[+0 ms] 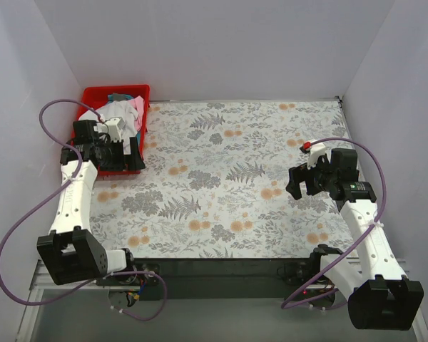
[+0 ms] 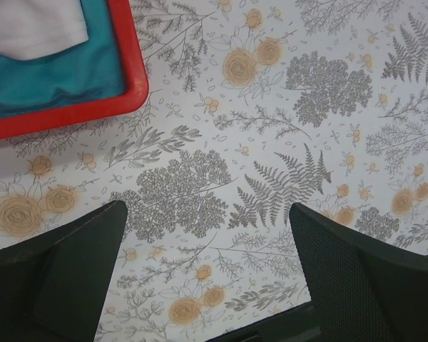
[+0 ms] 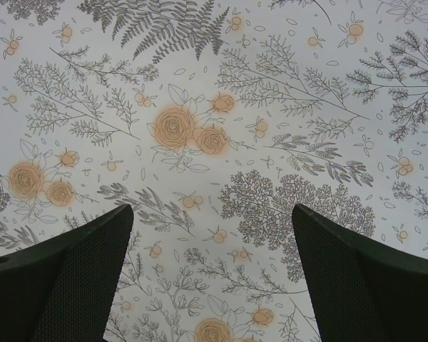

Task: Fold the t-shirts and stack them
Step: Grab the tshirt from the pile

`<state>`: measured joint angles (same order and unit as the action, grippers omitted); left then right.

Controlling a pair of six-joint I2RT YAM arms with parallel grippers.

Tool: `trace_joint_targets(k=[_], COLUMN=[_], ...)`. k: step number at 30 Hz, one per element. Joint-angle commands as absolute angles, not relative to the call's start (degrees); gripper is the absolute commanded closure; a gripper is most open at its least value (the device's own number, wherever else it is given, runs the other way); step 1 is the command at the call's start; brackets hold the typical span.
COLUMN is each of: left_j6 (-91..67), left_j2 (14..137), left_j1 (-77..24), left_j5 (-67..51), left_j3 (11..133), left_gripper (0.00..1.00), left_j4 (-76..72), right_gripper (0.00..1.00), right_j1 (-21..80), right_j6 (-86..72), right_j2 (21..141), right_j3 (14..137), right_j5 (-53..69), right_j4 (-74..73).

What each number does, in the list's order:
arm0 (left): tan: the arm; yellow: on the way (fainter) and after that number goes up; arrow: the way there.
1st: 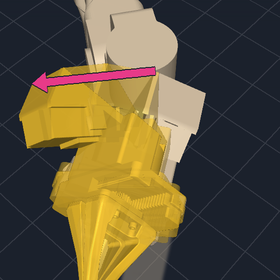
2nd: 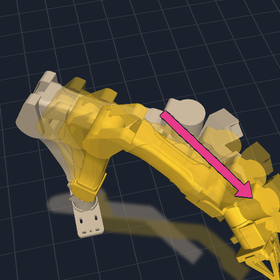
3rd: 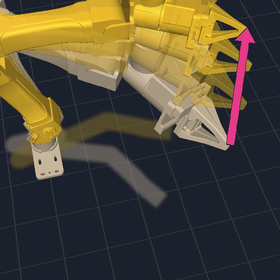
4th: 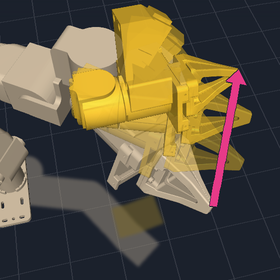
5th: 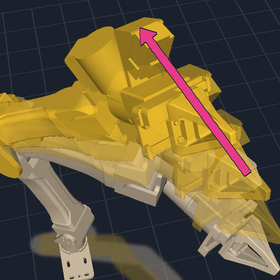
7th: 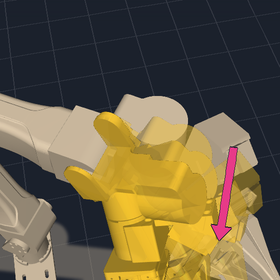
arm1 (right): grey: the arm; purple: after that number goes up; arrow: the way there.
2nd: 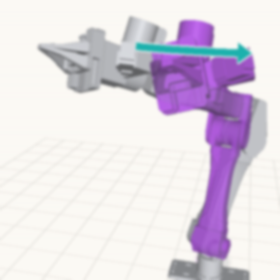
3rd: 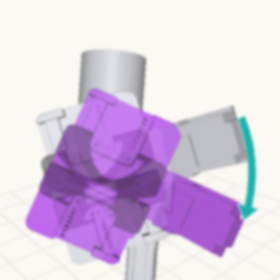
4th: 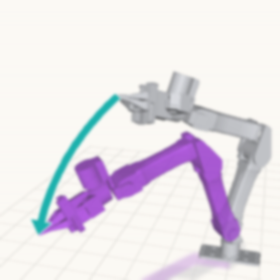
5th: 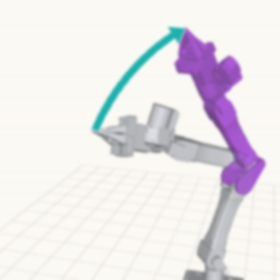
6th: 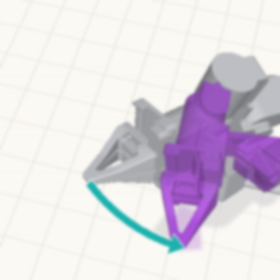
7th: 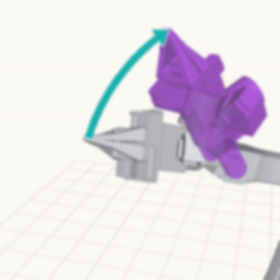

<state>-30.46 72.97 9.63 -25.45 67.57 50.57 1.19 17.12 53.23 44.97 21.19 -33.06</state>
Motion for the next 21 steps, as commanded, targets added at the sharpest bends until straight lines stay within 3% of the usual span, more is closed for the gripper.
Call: trace_joint_targets(k=[1,5,18,21], left_j6=[-29.89,-29.8,-21.01,-21.0], left_j2=[74.78,80.5,108.34,111.78], left_j1=[9.4,9.4,16.61,16.96], left_j5=[-21.71,-14.96,-12.83,-12.22], left_j3=[72.66,81.1,117.92,118.83], left_gripper=[0.02,0.02,0.02,0.02], left_j4=[50.97,52.38,59.94,58.89], right_gripper=[0.02,0.02,0.02,0.02], right_j1=[1.05,1.05,0.62,0.62], right_j6=[18.02,18.02,18.63,18.72], right_j2=[53.09,53.52,54.75,54.93], right_j3=[45.88,46.05,46.4,46.23], right_j5=[22.59,22.94,23.38,23.38], right_j4=[-32.87,-33.13,-34.01,-34.1])
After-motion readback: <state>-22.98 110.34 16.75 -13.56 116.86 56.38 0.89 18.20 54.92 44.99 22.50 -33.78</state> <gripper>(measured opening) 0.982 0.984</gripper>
